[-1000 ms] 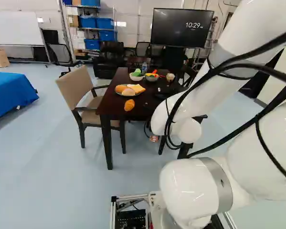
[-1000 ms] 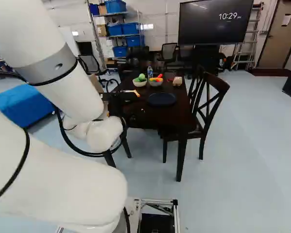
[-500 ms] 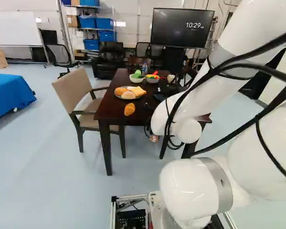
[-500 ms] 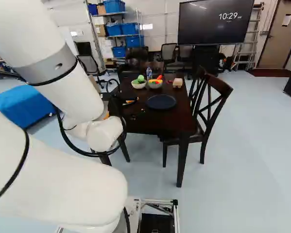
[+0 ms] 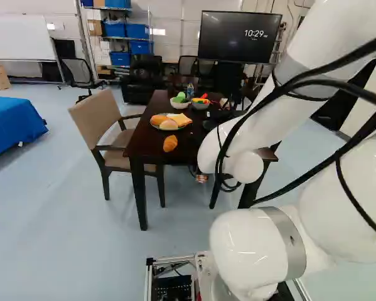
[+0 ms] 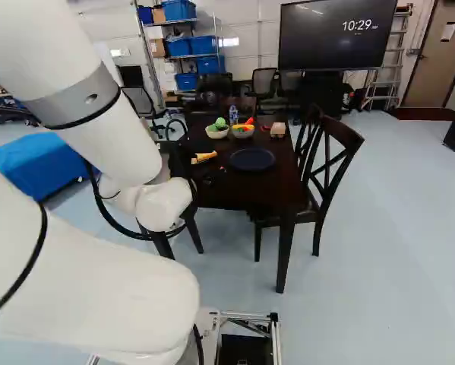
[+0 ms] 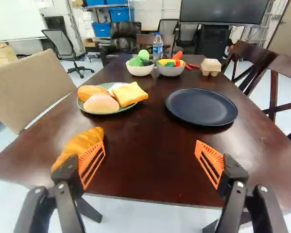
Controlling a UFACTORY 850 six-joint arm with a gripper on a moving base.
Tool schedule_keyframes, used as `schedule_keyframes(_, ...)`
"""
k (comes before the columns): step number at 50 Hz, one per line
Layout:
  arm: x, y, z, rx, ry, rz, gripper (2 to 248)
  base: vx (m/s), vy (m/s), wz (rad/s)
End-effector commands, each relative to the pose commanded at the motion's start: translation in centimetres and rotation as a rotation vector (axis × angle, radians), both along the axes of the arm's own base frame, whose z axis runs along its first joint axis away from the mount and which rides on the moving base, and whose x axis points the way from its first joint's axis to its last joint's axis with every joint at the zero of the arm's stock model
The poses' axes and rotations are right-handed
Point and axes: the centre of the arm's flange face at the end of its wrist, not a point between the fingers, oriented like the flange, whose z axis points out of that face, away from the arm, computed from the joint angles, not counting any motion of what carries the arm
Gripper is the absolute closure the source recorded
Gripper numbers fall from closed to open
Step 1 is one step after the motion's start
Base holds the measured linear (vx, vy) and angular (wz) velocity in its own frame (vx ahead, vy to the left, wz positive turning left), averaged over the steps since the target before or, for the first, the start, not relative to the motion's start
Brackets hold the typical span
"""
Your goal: Move the croissant to the empty plate
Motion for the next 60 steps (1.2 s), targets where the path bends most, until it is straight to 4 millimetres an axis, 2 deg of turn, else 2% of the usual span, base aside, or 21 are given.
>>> schedule_keyframes(32, 4.9, 2.3, 2.2, 0.028, 0.099, 0.022, 3, 0.0, 0.0, 0.0)
schedule_keyframes(60, 8.1, 5.2, 3.8, 0.073, 0.221, 0.034, 3, 0.0, 0.0, 0.0)
